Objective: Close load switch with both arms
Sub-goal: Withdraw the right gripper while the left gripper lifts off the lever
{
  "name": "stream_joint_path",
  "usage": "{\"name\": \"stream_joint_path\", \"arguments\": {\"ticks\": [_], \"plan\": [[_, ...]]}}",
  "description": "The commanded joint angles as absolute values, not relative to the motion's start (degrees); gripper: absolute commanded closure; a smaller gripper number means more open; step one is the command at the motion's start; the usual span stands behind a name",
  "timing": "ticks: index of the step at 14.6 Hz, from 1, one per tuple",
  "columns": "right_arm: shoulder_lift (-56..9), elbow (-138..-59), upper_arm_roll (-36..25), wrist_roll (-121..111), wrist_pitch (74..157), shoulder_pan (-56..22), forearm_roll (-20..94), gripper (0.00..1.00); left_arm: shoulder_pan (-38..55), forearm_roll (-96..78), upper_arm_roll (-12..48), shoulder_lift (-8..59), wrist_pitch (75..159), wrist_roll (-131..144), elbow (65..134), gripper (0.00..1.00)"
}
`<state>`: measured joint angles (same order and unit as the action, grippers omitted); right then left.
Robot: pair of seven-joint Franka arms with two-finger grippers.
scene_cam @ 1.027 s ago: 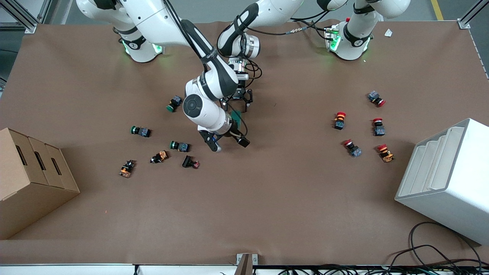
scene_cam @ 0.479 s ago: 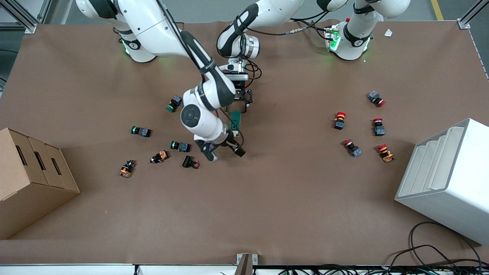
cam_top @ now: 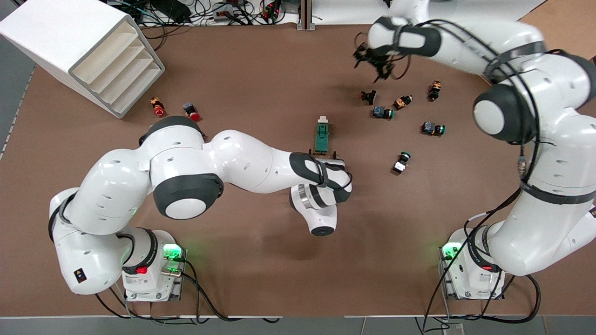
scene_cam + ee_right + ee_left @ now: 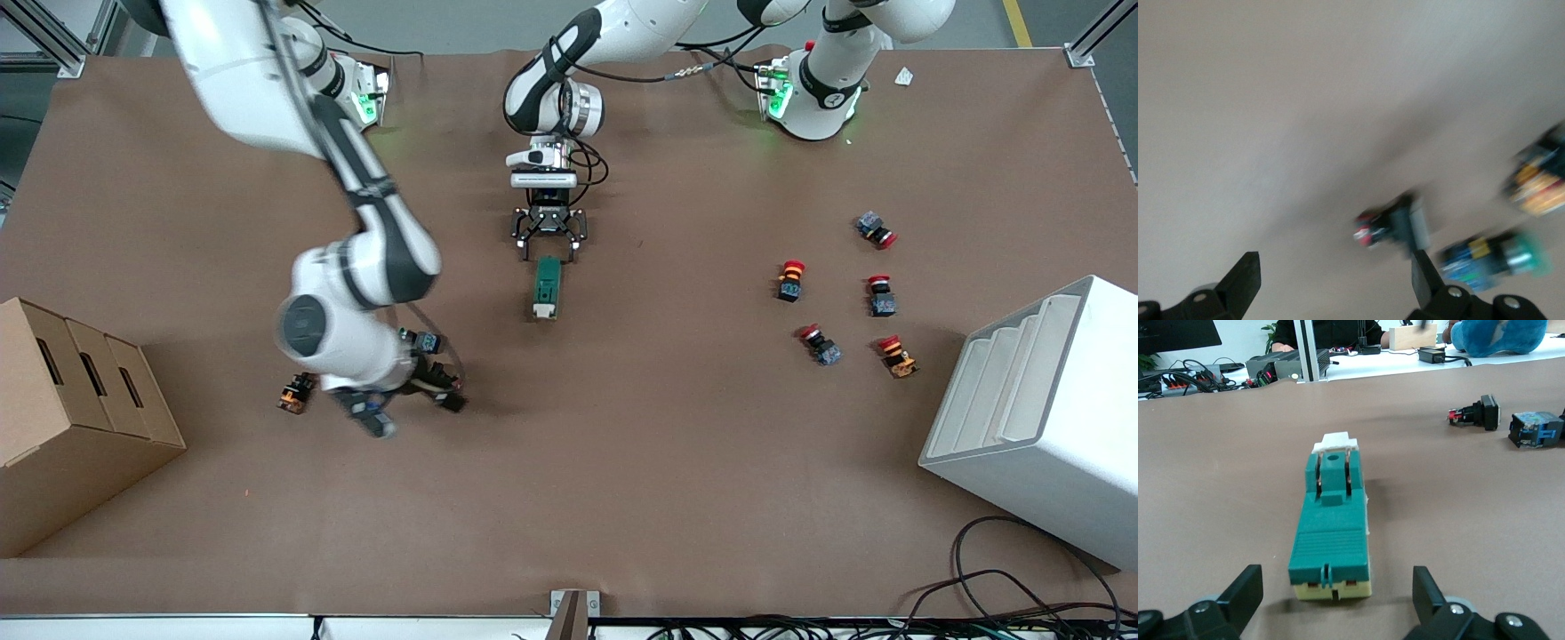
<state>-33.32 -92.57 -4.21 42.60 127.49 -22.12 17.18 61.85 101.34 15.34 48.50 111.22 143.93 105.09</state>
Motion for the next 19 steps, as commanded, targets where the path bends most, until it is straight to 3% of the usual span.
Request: {"name": "stream_joint_path", "arguments": {"ticks": [1,5,9,14,19], "plan": [[-26.5,-94.6,-2.8,29.9,119.8,-14.6,10.7,0.00,61.6,99.9,15.9,46.7,110.7,142.7,104.4,0.01],[-20.8,-94.1,-2.8,8.6,111.1,-5.6,4.0,0.00,61.3,90.1,17.0,41.4,111.5,136.3,103.9,0.01],[-15.9,-92.8,-2.7,-0.5,104.0,-1.1,-0.9,0.00,60.7,76.1,17.0,38.1,111.7,125.7,97.7,0.01],[-15.6,-82.4,-2.7,-4.9,89.0,1.8,-1.2,0.00,56.8,57.7,16.6,28.8,111.7,109.9,96.4,0.00],[-15.6,-79.2,-2.7,-4.9,85.5,3.2,-1.2,0.00,46.8,43.3,16.6,20.0,110.9,94.4,95.3,0.00]]}}
